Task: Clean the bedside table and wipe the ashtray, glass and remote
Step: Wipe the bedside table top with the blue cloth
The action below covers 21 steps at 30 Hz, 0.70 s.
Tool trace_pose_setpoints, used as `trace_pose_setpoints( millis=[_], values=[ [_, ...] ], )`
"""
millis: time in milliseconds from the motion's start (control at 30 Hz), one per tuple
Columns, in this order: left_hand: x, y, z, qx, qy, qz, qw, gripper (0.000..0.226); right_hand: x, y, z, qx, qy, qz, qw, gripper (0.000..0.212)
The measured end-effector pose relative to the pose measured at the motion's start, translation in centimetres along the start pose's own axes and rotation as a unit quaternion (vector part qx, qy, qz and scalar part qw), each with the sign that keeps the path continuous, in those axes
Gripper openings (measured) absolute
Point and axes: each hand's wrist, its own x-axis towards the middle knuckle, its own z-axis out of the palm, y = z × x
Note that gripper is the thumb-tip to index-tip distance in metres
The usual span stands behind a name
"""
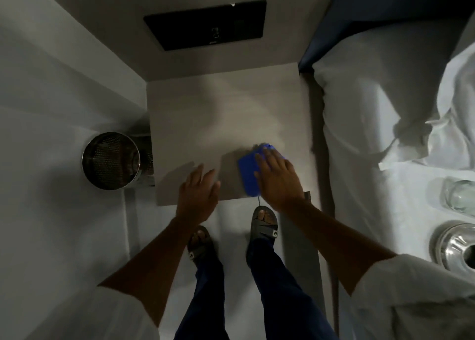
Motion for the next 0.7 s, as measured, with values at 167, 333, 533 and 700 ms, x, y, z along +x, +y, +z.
trace_pose_setpoints(
  millis=[167, 333, 533, 700],
  values=[
    [3.4, -5.0, -0.9, 0.120, 0.051, 0.027, 0.991, 0.066, 1.4, 0.4, 4.9, -0.116, -0.067, 0.004, 0.991, 0.075],
    [7.6, -9.2, 0.8, 0.173, 0.094, 0.048, 0.979, 0.061, 3.5, 2.4, 7.6, -0.128, 0.002, 0.116, 0.985, 0.077],
    [8.6, -11.8, 3.3, 0.188, 0.177, 0.091, 0.962, 0.064, 5.4, 1.4, 8.8, -0.107, 0.071, 0.133, 0.983, 0.075],
    [8.7, -12.0, 3.6, 0.184, 0.191, 0.094, 0.959, 0.064, 8.1, -1.2, 9.3, -0.089, 0.105, 0.156, 0.978, 0.075]
  ],
)
